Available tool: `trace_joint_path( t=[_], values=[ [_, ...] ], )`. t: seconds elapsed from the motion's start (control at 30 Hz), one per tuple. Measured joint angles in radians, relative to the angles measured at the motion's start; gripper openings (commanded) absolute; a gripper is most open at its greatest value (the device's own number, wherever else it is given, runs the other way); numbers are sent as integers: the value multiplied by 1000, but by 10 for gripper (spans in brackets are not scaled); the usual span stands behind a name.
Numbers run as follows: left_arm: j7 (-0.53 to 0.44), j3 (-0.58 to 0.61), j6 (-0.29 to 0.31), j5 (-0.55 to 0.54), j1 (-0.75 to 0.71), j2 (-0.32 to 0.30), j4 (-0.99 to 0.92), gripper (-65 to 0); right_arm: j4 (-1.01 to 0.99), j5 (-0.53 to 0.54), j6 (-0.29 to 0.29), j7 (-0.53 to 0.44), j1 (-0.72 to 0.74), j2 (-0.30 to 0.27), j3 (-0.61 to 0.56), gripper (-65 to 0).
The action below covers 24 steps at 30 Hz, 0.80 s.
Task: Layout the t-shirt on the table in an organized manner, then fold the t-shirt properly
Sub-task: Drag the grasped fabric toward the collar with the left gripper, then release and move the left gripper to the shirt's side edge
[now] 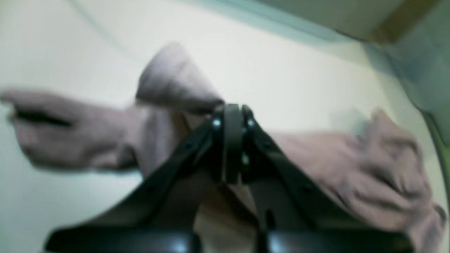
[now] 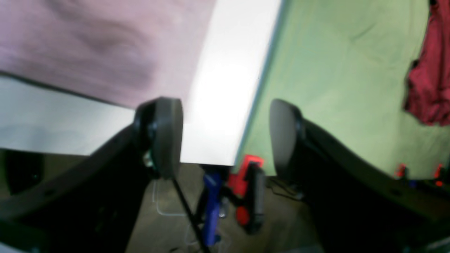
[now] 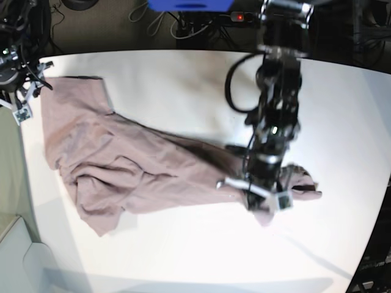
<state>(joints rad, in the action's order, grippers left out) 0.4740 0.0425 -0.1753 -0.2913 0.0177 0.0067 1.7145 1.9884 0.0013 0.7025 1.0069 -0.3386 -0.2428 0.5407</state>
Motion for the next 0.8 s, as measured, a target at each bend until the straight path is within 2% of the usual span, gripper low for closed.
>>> trace_joint_path(
  t=[0.13, 0.4, 0.57, 0.8],
  values=[
    [-2, -28, 5, -71, -147, -22, 143, -647, -1, 2, 0, 0, 0, 7, -5, -261],
    [5, -124, 4, -74, -381, -31, 171, -647, -2, -1, 0, 2, 0, 24, -50, -261],
    [2, -120, 3, -80, -554, -37, 245, -646, -1, 4, 0, -2, 1, 27, -73, -261],
    [1, -121, 8, -79, -653, -37, 264, -644, -2, -4, 0, 2, 8, 24, -108, -261]
  ],
)
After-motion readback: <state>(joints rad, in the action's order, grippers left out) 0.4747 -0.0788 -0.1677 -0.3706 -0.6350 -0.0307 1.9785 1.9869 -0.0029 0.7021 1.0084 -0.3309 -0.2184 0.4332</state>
